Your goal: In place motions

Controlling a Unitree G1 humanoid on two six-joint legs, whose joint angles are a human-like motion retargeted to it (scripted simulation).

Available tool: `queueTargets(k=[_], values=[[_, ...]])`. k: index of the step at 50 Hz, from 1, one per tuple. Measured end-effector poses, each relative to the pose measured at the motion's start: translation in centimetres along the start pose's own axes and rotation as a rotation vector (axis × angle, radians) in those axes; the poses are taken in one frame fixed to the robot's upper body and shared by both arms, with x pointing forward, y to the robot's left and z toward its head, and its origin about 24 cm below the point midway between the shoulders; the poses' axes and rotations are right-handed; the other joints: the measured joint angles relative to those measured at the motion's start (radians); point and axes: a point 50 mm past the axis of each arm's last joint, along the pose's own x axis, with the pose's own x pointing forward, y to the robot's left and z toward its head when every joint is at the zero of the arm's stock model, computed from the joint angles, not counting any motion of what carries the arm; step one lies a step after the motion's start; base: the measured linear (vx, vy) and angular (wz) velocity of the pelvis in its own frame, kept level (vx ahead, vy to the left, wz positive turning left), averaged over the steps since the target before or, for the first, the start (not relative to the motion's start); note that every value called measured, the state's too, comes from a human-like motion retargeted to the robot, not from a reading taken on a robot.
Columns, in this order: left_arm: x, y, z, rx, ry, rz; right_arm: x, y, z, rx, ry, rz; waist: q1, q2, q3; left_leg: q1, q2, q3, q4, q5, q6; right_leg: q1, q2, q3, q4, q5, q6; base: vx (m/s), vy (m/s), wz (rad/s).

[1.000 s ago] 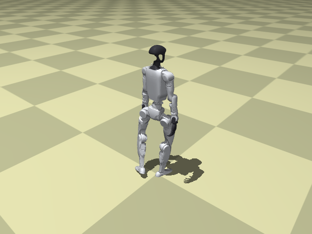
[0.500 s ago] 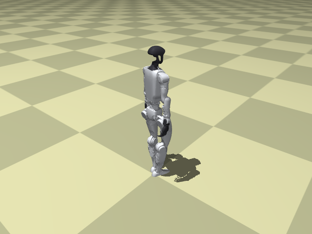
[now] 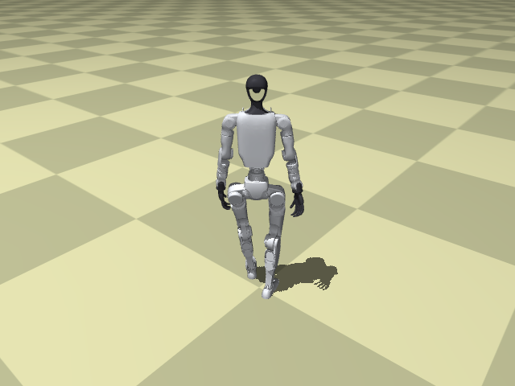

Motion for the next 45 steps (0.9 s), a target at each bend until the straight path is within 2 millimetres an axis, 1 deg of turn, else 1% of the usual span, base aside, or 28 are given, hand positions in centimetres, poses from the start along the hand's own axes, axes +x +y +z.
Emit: queueTargets(k=[2,5,8,10,11,12,14,15,16,17,19,21,25,28,30,32,33,35,36,37,38,40,42,45], values=[[-0.1,0.3,0.8,0.058,-0.007,0.002,0.2,0.2,-0.8,0.005,0.019,-0.01,0.017,-0.012,-0.002,-0.003,0.032,0.149,-0.008,-0.047,-0.004,0.026,-0.03,-0.131,-0.003,-0.031,0.021,0.0,0.17,4.48],[-0.3,0.9,2.7,0.149,-0.031,0.025,0.3,0.6,-1.8,0.048,0.031,-0.001,0.028,-0.036,0.004,0.009,0.068,0.372,-0.002,-0.089,-0.022,0.085,-0.047,-0.357,-0.036,-0.065,0.05,-0.03,0.2,4.81],[-0.5,0.9,3.8,0.179,-0.044,0.032,0.5,1.1,-2.7,0.088,0.054,0.015,0.064,-0.071,0.008,0.076,0.114,0.715,0.013,-0.119,-0.033,0.138,-0.048,-0.554,-0.072,-0.088,0.091,0.01,0.14,4.39],[-0.5,0.9,3.8,0.161,-0.044,0.035,0.6,1.3,-3.2,0.101,0.075,0.014,0.092,-0.105,0.007,0.136,0.133,0.935,0.027,-0.128,-0.048,0.163,-0.055,-0.66,-0.085,-0.097,0.12,0.13,0.22,3.75],[-0.4,0.9,3.4,0.139,-0.036,0.039,0.6,1.4,-3.4,0.1,0.087,0.009,0.104,-0.119,0.001,0.164,0.133,1.025,0.028,-0.125,-0.057,0.171,-0.053,-0.702,-0.088,-0.099,0.133,0.2,0.19,3.32],[-0.4,1.0,2.9,0.114,-0.025,0.045,0.6,1.5,-3.6,0.097,0.1,0.003,0.113,-0.132,-0.006,0.188,0.13,1.103,0.025,-0.119,-0.063,0.179,-0.051,-0.742,-0.091,-0.102,0.146,0.24,0.08,3.02],[-0.4,1.4,1.5,0.047,0.009,0.066,0.6,1.5,-3.8,0.079,0.123,-0.016,0.115,-0.151,-0.029,0.218,0.111,1.186,0.004,-0.075,-0.065,0.196,-0.04,-0.815,-0.091,-0.105,0.174,0.31,0.14,2.83],[-0.3,1.6,0.6,0.013,0.031,0.078,0.6,1.5,-3.9,0.07,0.132,-0.026,0.108,-0.157,-0.045,0.228,0.103,1.206,-0.006,-0.037,-0.064,0.203,-0.033,-0.851,-0.09,-0.106,0.189,0.36,0.23,2.47],[-0.3,1.6,-0.5,-0.026,0.058,0.091,0.5,1.3,-3.8,0.061,0.133,-0.036,0.108,-0.162,-0.063,0.222,0.095,1.209,-0.023,0.031,-0.054,0.206,-0.028,-0.876,-0.089,-0.106,0.2,0.35,0.2,2.09],[-0.4,1.7,-1.6,-0.062,0.085,0.101,0.5,1.1,-3.7,0.055,0.129,-0.046,0.11,-0.168,-0.078,0.212,0.085,1.195,-0.036,0.075,-0.045,0.207,-0.025,-0.898,-0.087,-0.106,0.211,0.3,0.12,1.56],[-0.4,1.5,-3.6,-0.134,0.136,0.113,0.4,0.4,-2.8,0.059,0.099,-0.066,0.128,-0.185,-0.095,0.184,0.068,1.121,-0.039,0.068,-0.036,0.209,-0.03,-0.924,-0.08,-0.102,0.227,0.22,0.13,1.05],[-0.6,1.2,-5.2,-0.212,0.178,0.117,0.1,-0.6,-1.1,0.071,0.041,-0.086,0.159,-0.195,-0.091,0.178,0.069,1.11,-0.035,0.061,-0.035,0.21,-0.033,-0.927,-0.074,-0.097,0.235,0.14,0.13,0.3],[-0.9,0.3,-8.5,-0.343,0.259,0.118,-1.1,-2.4,3.6,0.127,-0.136,-0.124,0.228,-0.204,-0.058,0.191,0.063,1.068,-0.025,0.028,-0.037,0.231,-0.038,-0.93,-0.065,-0.079,0.241,0.15,0.06,-0.02],[-1.6,-0.1,-11.2,-0.396,0.337,0.112,-2.1,-3.0,6.8,0.145,-0.289,-0.142,0.23,-0.188,-0.061,0.199,0.064,1.035,-0.017,0.004,-0.038,0.256,-0.044,-0.899,-0.047,-0.039,0.217,0.29,0.11,0.29],[-2.0,-0.2,-12.8,-0.404,0.389,0.122,-2.5,-2.8,8.0,0.15,-0.361,-0.145,0.197,-0.159,-0.084,0.197,0.072,1.004,-0.015,-0.01,-0.037,0.266,-0.04,-0.853,-0.01,0.023,0.19,0.36,0.12,1.06],[-2.4,-0.2,-13.8,-0.392,0.428,0.134,-2.3,-2.3,7.7,0.168,-0.377,-0.141,0.137,-0.094,-0.116,0.194,0.112,0.954,-0.011,-0.016,-0.035,0.278,-0.043,-0.824,0.082,0.134,0.137,0.4,0.12,1.75],[-2.4,-0.2,-14.0,-0.384,0.434,0.135,-2.2,-2.1,7.5,0.175,-0.376,-0.136,0.102,-0.052,-0.125,0.191,0.144,0.922,-0.005,-0.016,-0.031,0.276,-0.058,-0.788,0.16,0.185,0.1,0.4,0.11,2.1],[-2.3,-0.1,-13.5,-0.357,0.419,0.126,-1.7,-1.6,6.5,0.179,-0.356,-0.116,0.023,0.03,-0.132,0.171,0.204,0.824,0.015,-0.011,-0.019,0.223,-0.119,-0.647,0.389,0.241,0.033,0.36,0.1,2.32],[-2.1,0.0,-13.0,-0.343,0.402,0.12,-1.6,-1.4,6.1,0.175,-0.341,-0.102,-0.013,0.051,-0.134,0.154,0.213,0.776,0.021,-0.005,-0.013,0.183,-0.134,-0.573,0.465,0.243,0.056,0.19,0.01,2.48],[-1.9,0.2,-12.2,-0.322,0.38,0.116,-1.3,-1.0,5.6,0.173,-0.321,-0.085,-0.058,0.074,-0.136,0.133,0.219,0.715,0.027,0.003,-0.006,0.129,-0.129,-0.477,0.534,0.233,0.09,0.09,-0.04,3.03],[-1.6,0.6,-10.9,-0.288,0.347,0.112,-1.0,-0.4,4.9,0.173,-0.289,-0.059,-0.122,0.1,-0.136,0.103,0.221,0.626,0.033,0.015,0.002,0.046,-0.084,-0.338,0.591,0.202,0.146,0.12,-0.03,3.5],[-1.2,1.5,-8.0,-0.214,0.282,0.12,-0.3,0.9,3.5,0.193,-0.228,-0.019,-0.204,0.134,-0.12,0.068,0.221,0.483,0.038,0.038,0.014,-0.058,0.032,-0.156,0.641,0.164,0.219,0.13,-0.04,3.3],[-0.9,2.5,-4.7,-0.128,0.211,0.131,0.2,2.1,1.8,0.223,-0.155,0.026,-0.215,0.134,-0.105,0.06,0.21,0.399,0.041,0.051,0.02,-0.074,0.059,-0.113,0.627,0.142,0.194,0.11,-0.09,2.18],[-1.0,3.3,0.5,0.002,0.108,0.128,0.8,4.3,-0.9,0.258,-0.039,0.117,-0.19,0.113,-0.095,0.064,0.185,0.308,0.038,0.064,0.024,-0.089,0.038,-0.1,0.576,0.082,0.133,0.17,-0.12,1.79]])
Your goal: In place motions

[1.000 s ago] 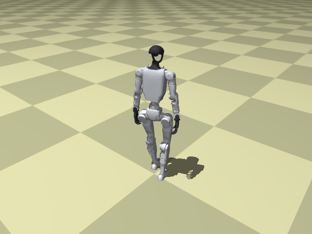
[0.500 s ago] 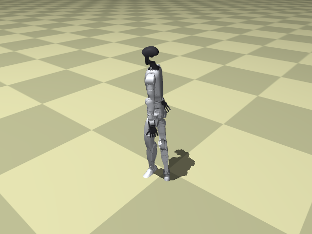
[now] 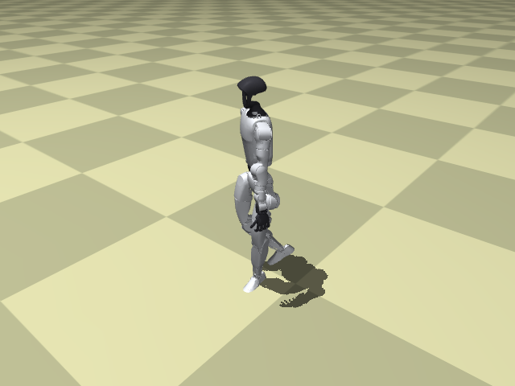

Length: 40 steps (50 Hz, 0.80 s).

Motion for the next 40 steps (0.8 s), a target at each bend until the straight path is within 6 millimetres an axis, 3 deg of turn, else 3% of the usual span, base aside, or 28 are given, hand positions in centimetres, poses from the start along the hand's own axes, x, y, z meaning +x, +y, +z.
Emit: queueTargets(k=[4,8,10,13,19,23,28,32,35,40], values=[[-0.8,-1.1,5.0,0.089,-0.149,-0.026,0.3,1.5,-2.3,0.012,0.106,0.061,0.035,-0.054,0.001,0.024,-0.056,-0.064,-0.024,0.023,0.001,-0.045,0.042,0.143,-0.186,-0.074,-0.014,0.15,-0.13,1.51],[-1.1,-2.6,7.1,0.098,-0.263,-0.059,0.2,1.3,-2.0,-0.051,0.109,0.038,0.031,-0.115,0.012,0.066,-0.127,-0.106,-0.055,0.04,0.006,-0.035,0.044,0.237,-0.451,-0.079,-0.03,0.14,-0.11,1.07],[-1.0,-3.1,6.8,0.098,-0.273,-0.072,0.1,0.8,-1.1,-0.093,0.084,0.007,0.031,-0.134,0.016,0.101,-0.15,-0.107,-0.083,0.045,0.004,-0.011,0.074,0.281,-0.552,-0.036,-0.107,0.15,-0.09,0.07],[-0.5,-3.5,5.1,0.109,-0.211,-0.091,-0.2,-0.1,1.3,-0.13,0.011,-0.036,0.099,-0.144,0.001,0.128,-0.148,-0.035,-0.132,0.051,-0.009,0.035,0.001,0.041,-0.571,-0.047,-0.105,0.08,-0.07,-0.54],[0.5,-3.8,-0.1,-0.002,-0.048,-0.107,-1.7,-0.3,7.6,-0.175,-0.239,-0.083,0.082,-0.149,-0.003,0.136,-0.141,-0.066,-0.11,0.013,-0.015,0.039,0.039,0.129,-0.599,-0.053,-0.1,0.05,-0.13,0.01],[0.7,-3.9,-2.5,-0.064,0.028,-0.104,-2.5,0.0,10.2,-0.153,-0.359,-0.091,0.101,-0.172,0.01,0.147,-0.147,-0.074,-0.064,-0.028,-0.023,0.039,0.038,0.176,-0.597,-0.045,-0.1,0.03,-0.1,-0.3],[0.7,-3.6,-4.2,-0.058,0.079,-0.086,-2.6,0.0,10.2,-0.239,-0.347,-0.082,0.166,-0.189,0.021,0.146,-0.15,-0.095,-0.006,-0.013,-0.037,0.021,0.024,0.288,-0.574,-0.016,-0.086,0.04,-0.01,-1.1],[0.7,-3.4,-3.9,0.036,0.083,-0.06,-2.2,-0.6,8.9,-0.267,-0.298,-0.105,0.181,-0.176,0.038,0.121,-0.194,-0.384,0.015,0.019,-0.02,0.02,0.038,0.364,-0.59,0.018,-0.086,-0.03,0.03,-1.17],[0.6,-3.0,-3.1,0.145,0.061,-0.034,-1.6,-0.7,7.3,-0.27,-0.239,-0.093,0.177,-0.163,0.041,0.106,-0.202,-0.557,0.016,0.025,-0.071,0.003,0.054,0.429,-0.593,0.037,-0.092,-0.05,0.04,-1.48],[0.4,-2.8,-1.0,0.272,0.019,-0.036,-1.5,-1.2,6.5,-0.247,-0.19,-0.101,0.055,-0.128,0.077,0.139,-0.11,-0.248,-0.034,-0.009,-0.036,-0.029,0.083,0.488,-0.592,0.088,-0.1,-0.22,0.05,-1.16]])
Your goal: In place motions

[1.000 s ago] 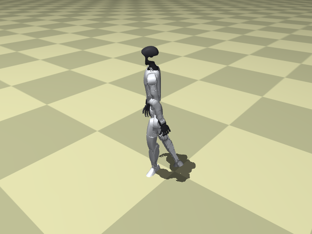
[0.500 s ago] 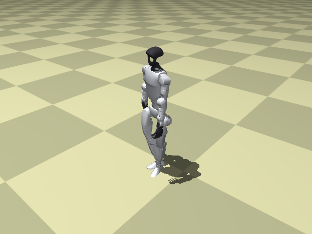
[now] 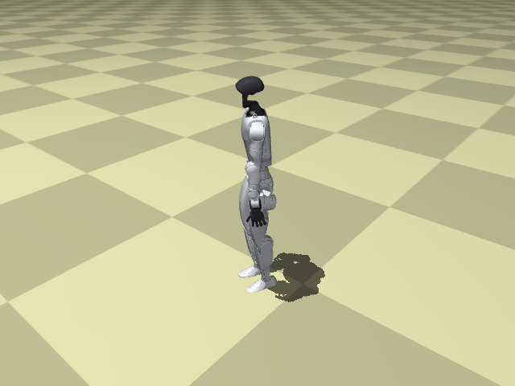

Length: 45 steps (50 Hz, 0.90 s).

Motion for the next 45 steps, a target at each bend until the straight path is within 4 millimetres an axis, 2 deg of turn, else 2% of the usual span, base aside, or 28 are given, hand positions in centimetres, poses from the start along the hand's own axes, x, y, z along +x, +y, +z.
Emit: queueTargets(k=[2,5,8,10,12,15,17,20,22,23,25,28,31,35,37,38,40,42,43,45], values=[[-0.1,0.5,0.5,0.028,-0.01,0.003,0.0,-0.1,0.1,-0.002,-0.01,-0.005,-0.072,0.003,0.008,-0.01,0.019,0.044,0.014,-0.009,-0.009,-0.02,-0.002,0.023,-0.002,0.005,-0.015,-0.32,0.04,-1.75],[-0.3,1.6,0.6,0.084,-0.008,0.024,0.0,-0.2,0.1,-0.001,-0.014,0.006,-0.096,0.015,0.013,0.011,0.062,0.202,-0.007,-0.029,-0.014,-0.06,-0.003,0.014,0.017,-0.045,-0.073,-0.31,0.0,-3.24],[-0.3,1.7,-0.1,0.12,0.029,0.041,-0.1,-0.4,0.1,0.009,-0.003,0.03,-0.083,0.028,0.001,0.037,0.092,0.359,-0.029,-0.064,-0.024,-0.073,-0.054,-0.193,0.018,-0.128,-0.109,-0.32,-0.07,-3.91],[-0.3,1.6,-0.8,0.114,0.057,0.037,-0.2,-0.9,0.4,0.012,-0.005,0.036,-0.072,0.04,-0.007,0.053,0.113,0.48,-0.041,-0.091,-0.034,-0.056,-0.118,-0.433,0.013,-0.19,-0.097,-0.4,-0.12,-4.51],[-0.2,1.5,-1.4,0.095,0.067,0.028,-0.3,-1.6,1.0,0.004,-0.016,0.028,-0.06,0.057,-0.016,0.069,0.122,0.578,-0.058,-0.114,-0.042,-0.029,-0.158,-0.645,0.025,-0.231,-0.059,-0.39,-0.1,-4.62],[0.0,1.0,-2.3,0.052,0.078,0.019,-0.6,-2.6,2.2,-0.015,-0.039,-0.002,-0.048,0.077,-0.036,0.121,0.109,0.837,-0.106,-0.146,-0.071,0.039,-0.185,-0.968,0.04,-0.241,0.003,-0.4,-0.12,-4.77],[0.1,0.7,-2.8,0.027,0.086,0.018,-0.9,-3.2,3.3,-0.02,-0.062,-0.02,-0.031,0.084,-0.047,0.158,0.075,1.005,-0.15,-0.156,-0.104,0.068,-0.169,-1.02,0.037,-0.225,0.014,-0.36,-0.15,-4.41],[0.2,0.1,-4.0,0.0,0.11,0.007,-1.1,-3.5,4.3,-0.026,-0.09,-0.025,-0.067,0.105,-0.07,0.169,0.056,1.094,-0.158,-0.18,-0.139,0.086,-0.13,-1.018,-0.009,-0.219,0.064,-0.25,-0.17,-3.19],[0.2,0.2,-4.3,-0.013,0.118,0.003,-1.2,-3.5,4.9,-0.027,-0.108,-0.029,-0.101,0.129,-0.086,0.161,0.064,1.153,-0.148,-0.189,-0.162,0.074,-0.107,-1.043,-0.046,-0.172,0.058,-0.28,-0.15,-2.51],[0.2,0.3,-4.1,-0.019,0.114,0.006,-1.2,-3.4,5.4,-0.02,-0.124,-0.037,-0.111,0.137,-0.086,0.159,0.069,1.195,-0.141,-0.192,-0.178,0.052,-0.104,-0.997,-0.045,-0.15,0.049,-0.32,-0.11,-2.23],[0.1,0.9,-3.2,0.004,0.086,0.023,-1.3,-3.4,5.7,0.025,-0.143,-0.052,-0.177,0.146,-0.057,0.166,0.074,1.19,-0.126,-0.194,-0.185,0.029,-0.096,-0.937,-0.057,-0.088,0.004,-0.28,-0.1,-1.07],[-0.1,2.1,-1.6,0.051,0.051,0.042,-1.0,-3.3,4.4,0.104,-0.11,-0.063,-0.262,0.184,-0.034,0.183,0.098,1.214,-0.103,-0.199,-0.202,0.034,-0.08,-0.903,-0.059,-0.081,0.004,-0.1,-0.09,-0.19],[-0.4,2.4,0.3,0.063,0.016,0.074,-0.5,-2.5,1.8,0.191,-0.025,-0.047,-0.351,0.234,-0.036,0.177,0.129,1.195,-0.083,-0.198,-0.216,0.019,-0.085,-0.91,-0.036,-0.096,0.038,0.01,-0.09,0.51],[-0.4,1.3,2.9,0.028,-0.087,0.043,-0.3,-1.4,-3.5,0.334,0.151,-0.009,-0.315,0.244,-0.076,0.222,0.148,1.203,-0.039,-0.171,-0.233,0.032,-0.106,-0.9,-0.032,-0.113,0.062,0.2,-0.06,-0.07],[-0.3,0.4,3.2,-0.008,-0.123,0.009,-0.4,-0.3,-6.1,0.384,0.248,0.02,-0.27,0.206,-0.128,0.236,0.163,1.15,0.048,-0.113,-0.205,0.028,-0.148,-0.855,-0.033,-0.12,0.059,0.34,-0.14,-0.55],[-0.2,0.1,3.1,-0.029,-0.133,-0.001,-0.5,0.3,-7.1,0.397,0.29,0.035,-0.238,0.169,-0.156,0.239,0.167,1.132,0.109,-0.069,-0.169,0.025,-0.182,-0.82,-0.036,-0.121,0.055,0.32,-0.16,-1.09],[-0.1,-0.1,2.6,-0.065,-0.147,-0.007,-0.7,1.2,-8.2,0.409,0.343,0.061,-0.18,0.08,-0.211,0.219,0.18,1.067,0.269,-0.013,-0.049,0.006,-0.266,-0.749,-0.031,-0.122,0.045,0.25,-0.17,-1.38],[0.0,0.4,1.7,-0.092,-0.146,0.007,-0.6,1.7,-8.1,0.395,0.336,0.082,-0.14,0.018,-0.229,0.131,0.229,0.898,0.481,-0.03,0.064,-0.009,-0.308,-0.692,-0.035,-0.115,0.028,0.17,-0.17,-1.06],[0.0,0.7,1.2,-0.104,-0.139,0.016,-0.5,1.8,-7.7,0.379,0.319,0.093,-0.156,0.015,-0.219,0.069,0.259,0.762,0.572,-0.055,0.061,0.002,-0.294,-0.706,-0.062,-0.096,0.011,0.11,-0.15,-0.65],[0.2,0.9,-0.1,-0.137,-0.106,0.028,-0.3,1.5,-6.6,0.317,0.282,0.094,-0.134,0.003,-0.19,-0.059,0.199,0.471,0.657,-0.067,0.026,0.017,-0.258,-0.672,-0.098,-0.072,-0.022,0.06,-0.12,-1.55]])
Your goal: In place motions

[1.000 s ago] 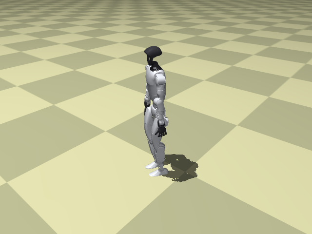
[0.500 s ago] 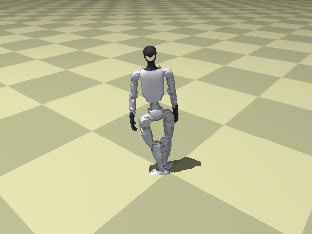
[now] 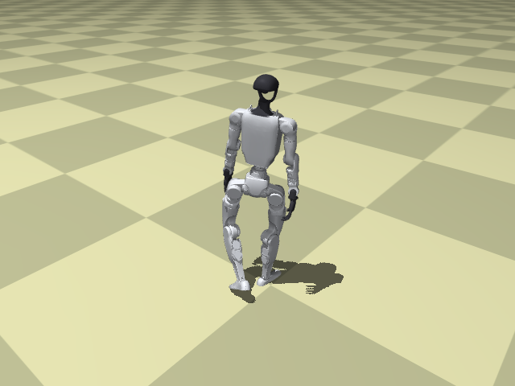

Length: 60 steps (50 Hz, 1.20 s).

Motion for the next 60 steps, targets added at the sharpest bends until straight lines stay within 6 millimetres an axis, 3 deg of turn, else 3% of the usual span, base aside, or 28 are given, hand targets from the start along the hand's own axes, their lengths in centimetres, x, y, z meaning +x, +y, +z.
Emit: queueTargets(k=[2,5,7,10,12,13,15,16,18,20,22,25,29,32,35,43,45,47,50,53,57,60], values=[[0.0,-0.1,-1.5,-0.032,0.048,0.005,-0.3,-0.2,1.6,-0.074,-0.056,-0.023,0.091,-0.026,0.019,-0.045,-0.079,-0.091,-0.011,-0.002,-0.017,-0.008,-0.003,0.108,0.009,0.007,0.001,0.0,-0.05,-2.96],[-0.1,-0.7,-4.3,-0.079,0.144,-0.009,-1.2,-0.7,4.8,-0.187,-0.165,-0.072,0.151,-0.042,0.065,-0.079,-0.182,-0.227,-0.145,0.012,0.007,-0.009,0.01,0.195,0.005,0.037,-0.009,-0.01,0.0,-2.39],[-0.3,-1.3,-5.8,-0.098,0.196,-0.02,-1.8,-0.8,6.4,-0.239,-0.216,-0.092,0.18,-0.037,0.089,-0.076,-0.229,-0.299,-0.26,0.013,0.018,-0.005,0.031,0.248,0.007,0.051,-0.01,0.09,0.01,-2.25],[-0.6,-2.4,-8.3,-0.127,0.272,-0.036,-2.7,-0.9,8.5,-0.293,-0.284,-0.11,0.257,-0.002,0.133,-0.063,-0.3,-0.482,-0.456,0.039,-0.016,0.02,0.108,0.343,0.002,0.07,-0.014,0.13,0.01,-2.7],[-0.9,-3.2,-9.9,-0.151,0.315,-0.053,-3.1,-0.6,9.5,-0.303,-0.319,-0.106,0.268,0.039,0.15,-0.038,-0.321,-0.564,-0.565,0.075,-0.024,0.048,0.172,0.382,-0.006,0.074,-0.015,0.2,-0.04,-1.91],[-1.1,-3.6,-10.8,-0.165,0.338,-0.063,-3.2,-0.4,9.7,-0.301,-0.332,-0.099,0.243,0.05,0.147,-0.029,-0.328,-0.561,-0.582,0.102,0.014,0.063,0.182,0.385,-0.013,0.074,-0.013,0.24,-0.06,-0.78],[-1.4,-4.3,-11.9,-0.191,0.371,-0.081,-3.2,0.0,9.8,-0.287,-0.344,-0.085,0.163,0.077,0.111,-0.023,-0.235,-0.447,-0.585,0.073,-0.029,0.06,0.196,0.357,-0.025,0.069,-0.003,0.22,-0.06,-0.05],[-1.4,-4.4,-12.1,-0.194,0.379,-0.083,-3.0,0.2,9.6,-0.271,-0.346,-0.081,0.163,0.08,0.101,-0.028,-0.228,-0.384,-0.589,0.076,-0.017,0.056,0.202,0.374,-0.026,0.07,-0.003,0.16,-0.05,-0.49],[-1.2,-4.3,-11.2,-0.178,0.366,-0.081,-2.8,0.3,9.2,-0.201,-0.355,-0.07,0.187,0.085,0.112,-0.012,-0.246,-0.364,-0.615,0.088,0.005,0.065,0.221,0.416,-0.024,0.071,-0.005,0.08,-0.02,-1.35],[-0.9,-4.0,-9.9,-0.158,0.339,-0.07,-2.5,0.1,8.4,-0.144,-0.345,-0.06,0.29,0.072,0.133,0.002,-0.253,-0.279,-0.633,0.091,0.022,0.074,0.24,0.528,-0.014,0.077,-0.01,0.08,0.01,-2.29],[-0.6,-3.4,-8.3,-0.116,0.289,-0.057,-1.6,-0.4,6.1,-0.088,-0.262,-0.045,0.322,0.072,0.124,0.016,-0.257,-0.238,-0.653,0.092,0.032,0.083,0.245,0.55,-0.011,0.073,-0.009,0.21,0.05,-0.24],[-0.2,-2.7,-5.8,-0.078,0.208,-0.052,-0.6,-0.8,2.5,-0.051,-0.099,-0.042,0.132,0.093,0.078,0.017,-0.269,-0.451,-0.651,0.094,-0.008,0.099,0.208,0.331,-0.028,0.039,0.002,0.15,0.04,2.9],[0.1,-2.1,-2.6,-0.098,0.097,-0.037,-0.1,-1.2,-0.9,-0.073,0.05,-0.06,0.156,0.088,0.076,0.028,-0.269,-0.39,-0.687,0.118,0.003,0.1,0.214,0.368,-0.013,0.025,0.004,0.1,0.0,0.15],[0.2,-1.7,-0.9,-0.079,0.045,-0.028,0.1,-1.2,-1.9,-0.091,0.076,-0.065,0.139,0.09,0.07,0.037,-0.267,-0.376,-0.707,0.121,0.01,0.083,0.213,0.379,0.005,0.014,0.01,0.08,-0.03,0.09],[0.1,-1.1,0.1,-0.034,0.019,-0.029,0.0,-1.1,-0.8,-0.125,0.024,-0.062,0.127,0.086,0.078,0.033,-0.248,-0.331,-0.698,0.102,0.015,0.054,0.211,0.407,0.029,0.014,0.019,-0.02,-0.06,-0.54],[0.0,-0.7,-0.5,0.058,0.05,-0.058,-2.0,0.1,7.5,-0.364,-0.271,-0.156,-0.029,0.093,0.171,0.024,-0.15,-0.213,-0.61,-0.001,0.021,-0.028,0.258,0.585,0.08,0.004,0.013,-0.18,-0.08,-1.67],[0.0,-1.0,-0.9,0.061,0.07,-0.075,-2.6,0.7,8.9,-0.421,-0.332,-0.162,-0.063,0.1,0.182,0.036,-0.117,-0.125,-0.618,-0.018,0.009,-0.035,0.252,0.559,0.08,-0.032,-0.002,-0.26,-0.01,-3.08],[0.0,-1.3,-0.6,0.067,0.075,-0.087,-2.9,1.2,9.8,-0.449,-0.36,-0.146,-0.081,0.115,0.189,0.053,-0.089,-0.038,-0.641,-0.031,-0.013,-0.025,0.208,0.379,0.072,-0.077,-0.004,-0.32,0.0,-3.37],[0.1,-1.7,0.6,0.095,0.05,-0.092,-3.0,1.2,9.8,-0.431,-0.336,-0.111,-0.007,0.114,0.192,0.105,-0.066,0.155,-0.684,-0.051,-0.055,0.031,0.133,0.028,0.062,-0.132,0.018,-0.24,0.02,-4.07],[0.1,-1.9,1.0,0.096,0.017,-0.087,-2.6,0.1,8.6,-0.432,-0.255,-0.162,0.103,0.096,0.16,0.175,-0.073,0.412,-0.715,-0.076,-0.101,0.071,0.098,-0.176,0.054,-0.148,0.058,-0.08,-0.08,-4.2],[0.1,-1.4,0.1,0.032,0.017,-0.064,-2.2,-0.6,7.4,-0.387,-0.191,-0.174,0.139,0.07,0.148,0.256,-0.105,0.609,-0.753,-0.087,-0.146,0.058,0.097,-0.164,0.054,-0.075,0.054,-0.07,-0.18,-2.95],[0.1,-1.1,-1.3,-0.035,0.068,-0.063,-2.2,-0.7,7.2,-0.302,-0.194,-0.13,0.067,0.077,0.148,0.285,-0.105,0.653,-0.76,-0.084,-0.167,0.036,0.126,-0.056,0.037,0.043,0.019,-0.12,-0.26,-1.35]])
